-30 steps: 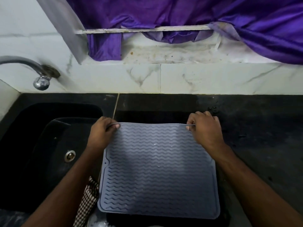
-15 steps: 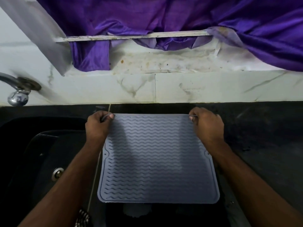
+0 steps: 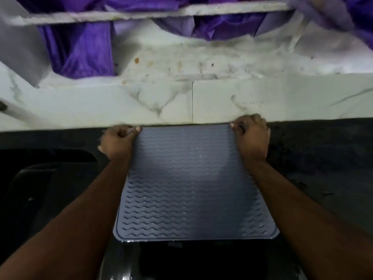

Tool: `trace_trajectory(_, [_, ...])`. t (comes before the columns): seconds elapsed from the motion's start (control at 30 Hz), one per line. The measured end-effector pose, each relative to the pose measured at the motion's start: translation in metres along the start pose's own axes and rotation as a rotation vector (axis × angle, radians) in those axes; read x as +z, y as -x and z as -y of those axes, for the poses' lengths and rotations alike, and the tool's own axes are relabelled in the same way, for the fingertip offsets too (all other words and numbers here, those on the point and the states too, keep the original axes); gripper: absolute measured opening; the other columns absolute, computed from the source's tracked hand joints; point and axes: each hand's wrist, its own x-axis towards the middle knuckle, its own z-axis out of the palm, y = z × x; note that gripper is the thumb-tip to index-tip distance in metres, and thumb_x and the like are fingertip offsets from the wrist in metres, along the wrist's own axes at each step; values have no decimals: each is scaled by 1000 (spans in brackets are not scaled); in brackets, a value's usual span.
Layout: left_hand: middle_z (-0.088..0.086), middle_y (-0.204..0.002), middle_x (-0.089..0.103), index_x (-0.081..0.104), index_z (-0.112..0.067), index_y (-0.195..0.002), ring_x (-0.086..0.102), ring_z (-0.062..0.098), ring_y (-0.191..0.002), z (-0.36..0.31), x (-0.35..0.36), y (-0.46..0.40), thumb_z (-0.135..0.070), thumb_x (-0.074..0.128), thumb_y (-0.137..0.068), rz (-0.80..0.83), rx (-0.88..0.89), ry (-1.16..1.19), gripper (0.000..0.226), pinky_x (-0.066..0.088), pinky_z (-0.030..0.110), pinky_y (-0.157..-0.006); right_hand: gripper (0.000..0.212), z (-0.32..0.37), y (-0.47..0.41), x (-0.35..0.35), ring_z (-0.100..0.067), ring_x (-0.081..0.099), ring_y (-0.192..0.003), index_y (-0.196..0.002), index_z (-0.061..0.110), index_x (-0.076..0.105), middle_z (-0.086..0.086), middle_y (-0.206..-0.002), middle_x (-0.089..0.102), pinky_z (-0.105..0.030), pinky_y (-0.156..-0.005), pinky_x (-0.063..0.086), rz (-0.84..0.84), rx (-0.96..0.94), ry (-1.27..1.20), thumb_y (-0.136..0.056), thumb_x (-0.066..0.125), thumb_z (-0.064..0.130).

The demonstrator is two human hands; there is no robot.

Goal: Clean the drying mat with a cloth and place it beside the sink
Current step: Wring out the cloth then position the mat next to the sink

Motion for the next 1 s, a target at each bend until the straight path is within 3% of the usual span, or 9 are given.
trace_trajectory(0.13, [-7, -67, 68, 73, -18, -75, 54, 5, -56, 11, 5, -7, -49, 82, -75, -2, -19, 43, 32, 48, 26, -63, 22, 2, -6, 5, -27, 53, -100, -91, 24, 67, -4, -100, 60, -39, -79, 37, -45, -8, 65, -91, 58, 45])
trace_trajectory(0.27, [-11, -66, 69, 71, -28, -68, 63, 11, -63, 8, 8, -15, -69, 79, -60, -6, -115, 90, 42, 51, 52, -98, 29, 7, -7, 4, -24, 59, -101, -91, 25, 73, 2, -102, 64, -41, -82, 43, -84, 76, 60, -89, 61, 52])
trace_trajectory(0.33, [-11, -67, 71, 72, -36, -69, 66, 13, -65, 9, 8, -18, -75, 77, -51, 4, -140, 100, 44, 48, 56, -102, 31, 8, -9, 4, -21, 59, -102, -91, 26, 74, 6, -102, 65, -40, -83, 42, -96, 112, 30, -86, 64, 55])
trace_trajectory(0.53, [-8, -69, 71, 71, -23, -72, 63, 12, -64, 8, 7, -19, -69, 82, -57, -2, -143, 78, 50, 50, 54, -100, 31, 7, -9, 7, -23, 57, -101, -87, 29, 67, 4, -103, 61, -41, -80, 42, -141, 111, 60, -81, 67, 60])
trace_trajectory(0.67, [4, -79, 71, 76, -14, -85, 62, 16, -72, 9, -8, -16, -39, 84, -80, 105, -64, 153, 26, 58, 49, -90, 37, 10, -5, 6, -27, 54, -104, -93, 26, 66, -2, -109, 56, -43, -80, 44, -137, 91, 159, -81, 65, 61])
trace_trajectory(0.8, [2, -74, 65, 73, -8, -88, 57, 9, -67, 13, -25, -14, -9, 81, -84, 208, -38, 269, 9, 54, 30, -76, 42, 15, 1, 0, -28, 51, -101, -102, 25, 56, -5, -111, 53, -40, -78, 37, -258, 78, 234, -77, 63, 58])
trace_trajectory(0.9, [2, -72, 63, 72, 0, -89, 55, 8, -64, 16, -25, -15, -4, 79, -84, 215, -20, 267, 10, 50, 24, -71, 24, 13, 2, 0, -30, 53, -94, -91, 22, 60, -6, -100, 59, -40, -77, 36, -205, -26, 230, -84, 62, 45])
trace_trajectory(1.0, [1, -72, 63, 73, -1, -91, 55, 9, -65, 19, -21, -15, -6, 80, -84, 186, 0, 269, 11, 50, 21, -68, 12, 14, 1, 0, -28, 59, -83, -86, 21, 61, -1, -89, 66, -37, -72, 41, -139, -43, 69, -88, 64, 32])
